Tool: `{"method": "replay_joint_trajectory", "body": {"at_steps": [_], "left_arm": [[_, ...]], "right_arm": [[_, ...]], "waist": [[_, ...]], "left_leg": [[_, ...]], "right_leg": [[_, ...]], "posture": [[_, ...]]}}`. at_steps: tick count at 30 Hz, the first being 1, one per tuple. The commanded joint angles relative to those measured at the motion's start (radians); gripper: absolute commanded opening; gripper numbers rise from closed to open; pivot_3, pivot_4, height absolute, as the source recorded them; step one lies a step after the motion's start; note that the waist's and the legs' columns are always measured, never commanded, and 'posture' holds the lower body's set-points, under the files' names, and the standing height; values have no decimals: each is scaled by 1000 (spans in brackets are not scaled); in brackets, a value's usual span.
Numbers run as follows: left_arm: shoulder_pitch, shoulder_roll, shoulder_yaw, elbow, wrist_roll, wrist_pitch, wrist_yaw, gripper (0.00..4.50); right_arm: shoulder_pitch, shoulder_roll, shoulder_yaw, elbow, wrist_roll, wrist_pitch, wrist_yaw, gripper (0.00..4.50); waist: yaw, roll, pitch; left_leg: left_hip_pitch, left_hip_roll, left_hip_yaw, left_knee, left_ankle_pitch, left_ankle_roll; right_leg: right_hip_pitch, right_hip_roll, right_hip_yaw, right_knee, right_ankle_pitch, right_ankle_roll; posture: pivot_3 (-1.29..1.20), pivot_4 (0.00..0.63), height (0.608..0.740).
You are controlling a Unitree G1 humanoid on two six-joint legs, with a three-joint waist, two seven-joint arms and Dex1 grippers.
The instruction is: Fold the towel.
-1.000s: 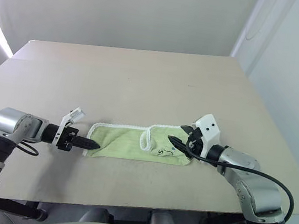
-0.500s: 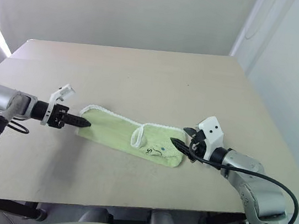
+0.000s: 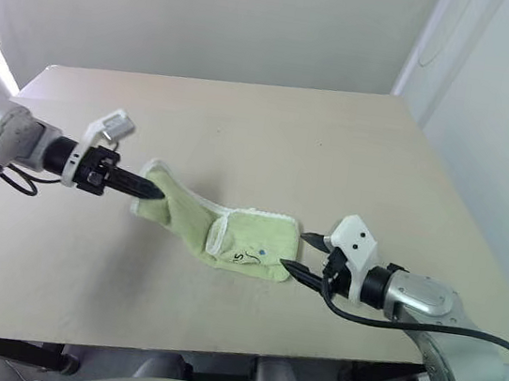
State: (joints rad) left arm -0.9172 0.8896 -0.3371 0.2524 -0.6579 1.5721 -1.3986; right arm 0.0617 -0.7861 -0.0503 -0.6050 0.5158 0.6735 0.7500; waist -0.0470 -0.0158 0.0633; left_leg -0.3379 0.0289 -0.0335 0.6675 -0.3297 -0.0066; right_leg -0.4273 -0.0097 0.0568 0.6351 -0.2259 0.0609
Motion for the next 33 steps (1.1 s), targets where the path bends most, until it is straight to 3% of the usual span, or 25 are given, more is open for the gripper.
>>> {"method": "replay_joint_trajectory", "body": {"at_steps": [1, 9, 19, 27, 33], "left_arm": [[-59, -37, -12, 60, -66, 42, 36, 40], [-153, -152, -90, 198, -167, 42, 114, 40], [-217, -371, -92, 360, -124, 42, 219, 40], [-166, -444, -110, 271, -20, -152, 221, 40], [-157, -484, -98, 234, -14, -152, 194, 40]], "right_arm": [[-20, 14, -13, -22, 18, 21, -21, 3158], [0, -1, -14, -61, 34, 51, -14, 3158], [23, 2, -25, -85, 28, 89, -52, 3158], [87, 6, -76, -140, 37, 113, -97, 3158], [131, 14, -109, -168, 45, 123, -121, 3158]], "waist": [[2, 0, 0], [6, 0, 0], [4, 0, 0], [6, 0, 0], [4, 0, 0]], "left_leg": [[0, 0, 0, 0, 0, 0], [0, 0, -1, 1, 0, 0], [0, -1, -1, 1, 0, 0], [0, -1, -1, 0, 0, 0], [-1, -1, -1, 1, 0, 0]], "right_leg": [[0, 0, 0, 0, 0, 0], [0, 0, 0, 0, 0, 0], [0, 0, 0, 0, 0, 0], [1, 0, 1, 0, 0, 0], [1, 0, 1, 0, 0, 0]], "posture": [[0, 0, 712], [0, 0, 712], [0, 0, 712], [0, 0, 712], [0, 0, 712]]}}
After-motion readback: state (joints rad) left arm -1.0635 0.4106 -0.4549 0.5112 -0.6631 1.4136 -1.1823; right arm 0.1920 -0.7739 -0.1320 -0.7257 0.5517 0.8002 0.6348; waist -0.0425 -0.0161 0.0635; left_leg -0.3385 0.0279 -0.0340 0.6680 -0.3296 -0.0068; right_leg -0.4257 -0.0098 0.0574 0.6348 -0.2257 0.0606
